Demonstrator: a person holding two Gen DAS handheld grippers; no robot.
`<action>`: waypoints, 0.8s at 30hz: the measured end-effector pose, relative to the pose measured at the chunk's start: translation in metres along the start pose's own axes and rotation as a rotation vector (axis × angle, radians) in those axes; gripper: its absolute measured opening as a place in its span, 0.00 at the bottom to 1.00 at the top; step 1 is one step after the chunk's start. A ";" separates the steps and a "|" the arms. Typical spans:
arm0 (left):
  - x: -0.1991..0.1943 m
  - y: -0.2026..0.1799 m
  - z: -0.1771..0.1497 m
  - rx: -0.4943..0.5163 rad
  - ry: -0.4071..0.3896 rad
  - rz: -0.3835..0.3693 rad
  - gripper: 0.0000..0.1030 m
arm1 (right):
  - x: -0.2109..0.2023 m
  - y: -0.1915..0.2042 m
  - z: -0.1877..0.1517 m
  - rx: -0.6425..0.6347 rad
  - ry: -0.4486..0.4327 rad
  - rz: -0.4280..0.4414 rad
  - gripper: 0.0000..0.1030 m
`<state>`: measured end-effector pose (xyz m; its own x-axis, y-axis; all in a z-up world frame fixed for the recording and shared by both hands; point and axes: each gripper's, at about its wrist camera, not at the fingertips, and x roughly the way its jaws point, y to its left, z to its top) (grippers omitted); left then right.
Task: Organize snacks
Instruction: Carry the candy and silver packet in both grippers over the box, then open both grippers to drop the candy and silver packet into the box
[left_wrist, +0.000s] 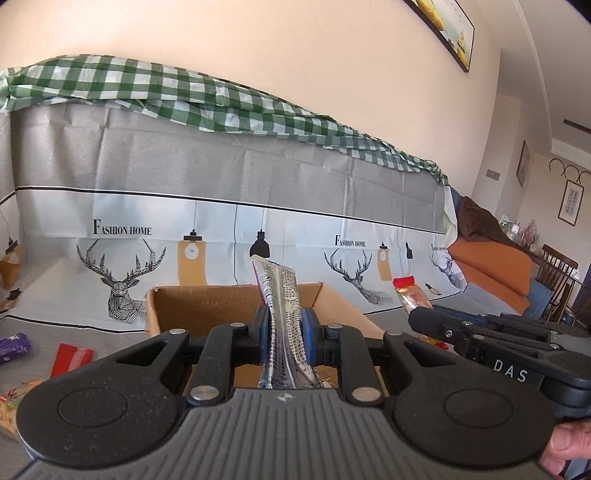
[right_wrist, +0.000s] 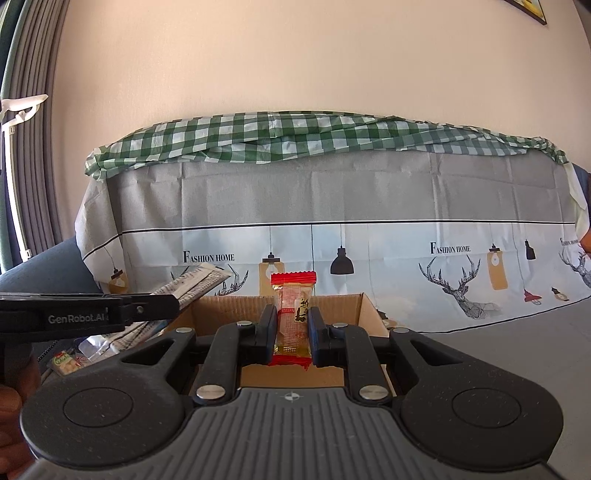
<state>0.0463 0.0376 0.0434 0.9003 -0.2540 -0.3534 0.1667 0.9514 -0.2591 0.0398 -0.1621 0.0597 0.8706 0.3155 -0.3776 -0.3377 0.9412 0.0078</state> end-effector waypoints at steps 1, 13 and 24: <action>0.002 -0.001 0.000 0.003 -0.001 -0.003 0.19 | 0.001 0.000 0.000 0.000 0.001 -0.001 0.18; 0.014 0.001 0.001 -0.027 0.006 -0.017 0.19 | 0.010 0.007 -0.002 0.009 0.019 -0.011 0.18; 0.016 0.001 0.001 -0.025 0.007 -0.019 0.19 | 0.011 0.008 -0.004 0.003 0.020 -0.002 0.18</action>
<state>0.0608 0.0347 0.0382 0.8943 -0.2736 -0.3541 0.1737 0.9415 -0.2887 0.0451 -0.1514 0.0523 0.8637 0.3115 -0.3961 -0.3351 0.9421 0.0102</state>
